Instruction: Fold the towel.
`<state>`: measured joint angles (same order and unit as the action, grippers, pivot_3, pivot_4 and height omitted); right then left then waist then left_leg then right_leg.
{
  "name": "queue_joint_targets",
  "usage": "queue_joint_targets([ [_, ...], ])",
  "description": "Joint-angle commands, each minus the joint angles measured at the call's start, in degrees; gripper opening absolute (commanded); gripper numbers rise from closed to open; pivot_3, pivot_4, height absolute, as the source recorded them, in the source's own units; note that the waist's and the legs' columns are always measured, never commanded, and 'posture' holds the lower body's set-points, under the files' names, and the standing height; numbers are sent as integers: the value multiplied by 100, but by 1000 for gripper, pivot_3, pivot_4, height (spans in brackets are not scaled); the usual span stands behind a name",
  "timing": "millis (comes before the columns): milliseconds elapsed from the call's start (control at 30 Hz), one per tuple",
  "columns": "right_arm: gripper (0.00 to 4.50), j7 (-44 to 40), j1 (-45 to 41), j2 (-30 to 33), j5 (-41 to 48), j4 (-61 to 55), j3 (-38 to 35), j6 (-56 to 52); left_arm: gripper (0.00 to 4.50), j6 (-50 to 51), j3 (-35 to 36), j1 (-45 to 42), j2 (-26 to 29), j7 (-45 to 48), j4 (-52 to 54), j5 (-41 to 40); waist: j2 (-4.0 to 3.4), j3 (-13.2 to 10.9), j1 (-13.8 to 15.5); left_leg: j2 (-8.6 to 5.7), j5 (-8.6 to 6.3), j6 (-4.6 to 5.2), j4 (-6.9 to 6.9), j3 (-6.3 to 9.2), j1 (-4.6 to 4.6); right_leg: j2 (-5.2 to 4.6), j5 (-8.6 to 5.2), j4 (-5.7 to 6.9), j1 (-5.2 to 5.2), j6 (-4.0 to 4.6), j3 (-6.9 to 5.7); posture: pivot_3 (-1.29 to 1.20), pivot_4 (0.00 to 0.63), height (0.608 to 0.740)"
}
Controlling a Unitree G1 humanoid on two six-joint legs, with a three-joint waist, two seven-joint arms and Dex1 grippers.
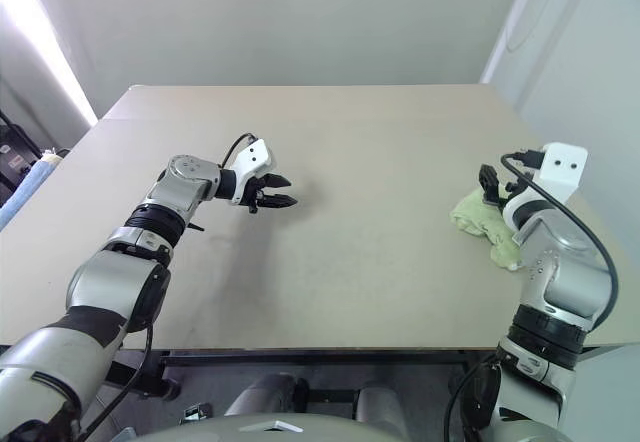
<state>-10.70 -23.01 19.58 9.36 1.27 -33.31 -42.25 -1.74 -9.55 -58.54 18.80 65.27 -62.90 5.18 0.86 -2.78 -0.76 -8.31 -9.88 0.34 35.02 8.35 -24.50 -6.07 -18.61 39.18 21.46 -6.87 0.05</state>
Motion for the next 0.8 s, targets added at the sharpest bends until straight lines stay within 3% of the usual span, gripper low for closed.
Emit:
queue_joint_targets([
  [33, 4099, 371, -174, -23, -94, 865, 81, 835, 2548, -105, 34, -141, 14, -6, 66, -13, -4, 0, -26, 0, 0, 1, 0, -1, 0, 0, 0, 0, 1, 0, 2, 0, 0, 706],
  [233, 4099, 538, -142, -102, -326, 2613, 681, 1902, 2548, -93, 41, -113, 12, -12, 115, -27, -5, 3, -50, 1, 1, 1, 4, -1, 8, 5, 0, 4, -5, 0, 4, 0, 0, 706],
  [467, 4099, 752, -91, -24, -532, 3887, 1087, 2594, 2548, -68, 66, -101, 13, -64, 144, -49, 52, 38, -152, 3, 0, -1, 15, 4, 40, 14, -3, 1, -45, 18, 2, 0, 0, 706],
  [667, 4099, 756, 57, 256, -360, 3235, 1053, 2554, 2548, -72, 90, -85, 62, -84, 139, -65, 54, 40, -128, 3, -2, -2, 12, 17, 73, 13, -13, -3, -84, 32, 3, 0, 0, 706],
  [800, 4099, 481, 258, 387, -30, 1717, 1016, 2288, 2548, 54, 251, -177, 49, -159, 79, -212, 39, 35, -69, 2, -2, -3, 5, 16, 49, 9, -17, -4, -55, 31, 3, 0, 0, 706],
])
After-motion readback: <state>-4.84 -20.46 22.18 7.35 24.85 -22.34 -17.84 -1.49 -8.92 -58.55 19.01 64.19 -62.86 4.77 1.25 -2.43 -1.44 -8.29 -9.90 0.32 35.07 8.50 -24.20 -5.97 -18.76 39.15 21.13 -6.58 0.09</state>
